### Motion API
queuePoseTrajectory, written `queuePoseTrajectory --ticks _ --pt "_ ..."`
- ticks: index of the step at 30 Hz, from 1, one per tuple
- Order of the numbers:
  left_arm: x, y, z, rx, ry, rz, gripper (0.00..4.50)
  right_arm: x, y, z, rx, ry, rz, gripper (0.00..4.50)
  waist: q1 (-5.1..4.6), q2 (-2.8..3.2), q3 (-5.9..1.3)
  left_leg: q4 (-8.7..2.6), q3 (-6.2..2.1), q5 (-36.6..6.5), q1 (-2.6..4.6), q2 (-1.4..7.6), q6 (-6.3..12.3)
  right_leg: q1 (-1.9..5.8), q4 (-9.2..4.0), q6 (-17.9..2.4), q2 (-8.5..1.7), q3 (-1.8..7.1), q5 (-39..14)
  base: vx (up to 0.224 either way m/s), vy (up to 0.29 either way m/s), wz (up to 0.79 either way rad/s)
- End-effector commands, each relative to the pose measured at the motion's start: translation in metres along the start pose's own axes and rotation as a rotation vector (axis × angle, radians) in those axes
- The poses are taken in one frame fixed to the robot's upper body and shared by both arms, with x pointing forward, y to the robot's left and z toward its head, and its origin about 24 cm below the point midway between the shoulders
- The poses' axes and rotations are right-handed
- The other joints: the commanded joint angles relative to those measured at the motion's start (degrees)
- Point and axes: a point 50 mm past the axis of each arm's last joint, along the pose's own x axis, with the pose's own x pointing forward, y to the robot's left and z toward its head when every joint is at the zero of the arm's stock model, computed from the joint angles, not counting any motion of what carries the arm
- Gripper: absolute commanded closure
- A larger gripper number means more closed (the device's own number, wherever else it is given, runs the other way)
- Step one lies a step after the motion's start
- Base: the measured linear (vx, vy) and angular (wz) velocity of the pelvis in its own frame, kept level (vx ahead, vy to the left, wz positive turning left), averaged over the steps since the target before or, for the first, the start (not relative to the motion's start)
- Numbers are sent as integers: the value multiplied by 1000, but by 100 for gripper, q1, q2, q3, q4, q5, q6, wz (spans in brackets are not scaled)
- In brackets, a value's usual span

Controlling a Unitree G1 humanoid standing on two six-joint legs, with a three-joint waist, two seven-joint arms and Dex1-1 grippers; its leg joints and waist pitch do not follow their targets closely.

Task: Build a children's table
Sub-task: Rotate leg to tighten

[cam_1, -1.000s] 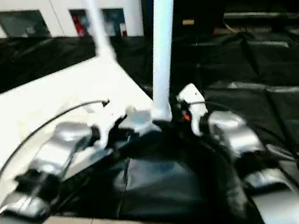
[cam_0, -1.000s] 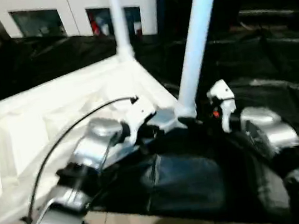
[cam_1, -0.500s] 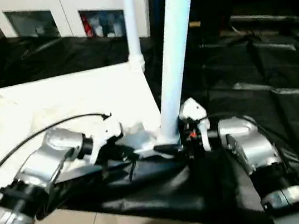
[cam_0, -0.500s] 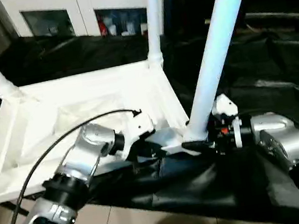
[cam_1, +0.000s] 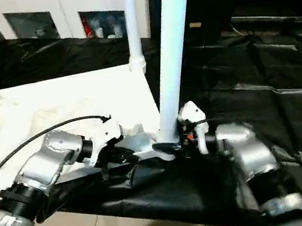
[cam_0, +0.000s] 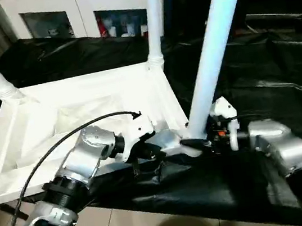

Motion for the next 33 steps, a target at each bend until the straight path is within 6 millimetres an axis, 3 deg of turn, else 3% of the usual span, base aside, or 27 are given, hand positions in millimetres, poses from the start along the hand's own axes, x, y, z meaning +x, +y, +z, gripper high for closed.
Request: queuePoseTrajectory --ticks 1,2,3,4,6,8,10,12,15,17,20,25,27,28,31,33 --pt "3 9 24 10 -78 90 450 12 3 -20 65 80 -90 170 -36 1 -452 -368 -133 -890 81 178 141 331 -426 -1270 -471 271 -880 0 0 0" --pt "9 15 26 -45 -85 178 450 22 0 -24 125 74 -203 171 -71 26 -451 -360 -114 -917 93 167 93 306 -440 -1243 -460 280 -981 0 0 0" --pt "9 15 26 -47 -86 182 450 22 0 -24 127 73 -207 171 -89 29 -434 -368 -121 -992 108 166 69 287 -471 -1233 -465 282 -1111 0 0 0" --pt "15 20 29 -106 -93 266 450 34 0 -26 190 70 -316 171 -93 36 -447 -362 -128 -1049 112 155 25 311 -480 -1171 -473 277 -1302 0 0 0" --pt "18 21 30 -124 -95 291 450 38 0 -27 209 70 -352 171 -126 41 -438 -373 -134 -1079 117 158 1 289 -501 -1148 -469 277 -1386 0 0 0" --pt "31 24 39 -167 -122 382 450 63 7 -21 255 52 -442 171 -158 61 -445 -367 -130 -1087 107 141 19 290 -516 -1101 -463 276 -1384 0 0 0" --pt "35 23 41 -156 -121 390 450 72 12 -16 254 31 -428 171 -150 80 -460 -361 -136 -1109 111 131 49 306 -526 -1076 -468 270 -1434 0 0 0" --pt "38 21 43 -147 -121 387 450 77 15 -12 260 14 -407 115 -156 68 -473 -364 -136 -1021 83 139 129 316 -505 -1089 -465 271 -1242 0 0 0" --pt "42 18 46 -138 -132 360 450 84 19 -6 255 -8 -363 92 -155 77 -480 -362 -134 -954 74 146 224 321 -486 -1131 -467 268 -1069 0 0 0" --pt "40 16 45 -117 -130 320 450 82 18 0 215 -27 -325 65 -174 66 -481 -366 -135 -991 76 148 244 328 -486 -1154 -467 264 -1056 0 0 0" --pt "36 14 41 -85 -127 270 450 74 15 3 182 -47 -271 65 -195 54 -481 -364 -135 -980 62 145 298 341 -484 -1155 -471 266 -1030 0 0 0" --pt "25 3 33 -19 -114 103 450 46 9 7 38 -61 -114 65 -200 63 -516 -322 -123 -597 26 161 530 351 -392 -1345 -455 274 -266 0 0 0" --pt "20 -3 32 3 -123 34 450 36 9 8 8 -58 -57 65 -181 75 -513 -318 -119 -653 34 171 586 351 -390 -1397 -460 273 -260 0 0 0" --pt "12 -11 29 33 -117 -73 450 21 8 9 -19 -57 11 65 -152 76 -514 -322 -120 -658 47 188 596 349 -389 -1403 -453 270 -252 0 0 0" --pt "7 -17 26 42 -110 -135 450 9 7 11 -37 -58 65 65 -85 106 -517 -318 -104 -683 73 228 608 300 -366 -1442 -439 267 -203 0 0 0" --pt "5 -19 24 42 -104 -156 450 5 8 10 -45 -50 97 65 -54 103 -493 -329 -102 -835 77 227 517 295 -394 -1415 -437 264 -480 0 0 0"
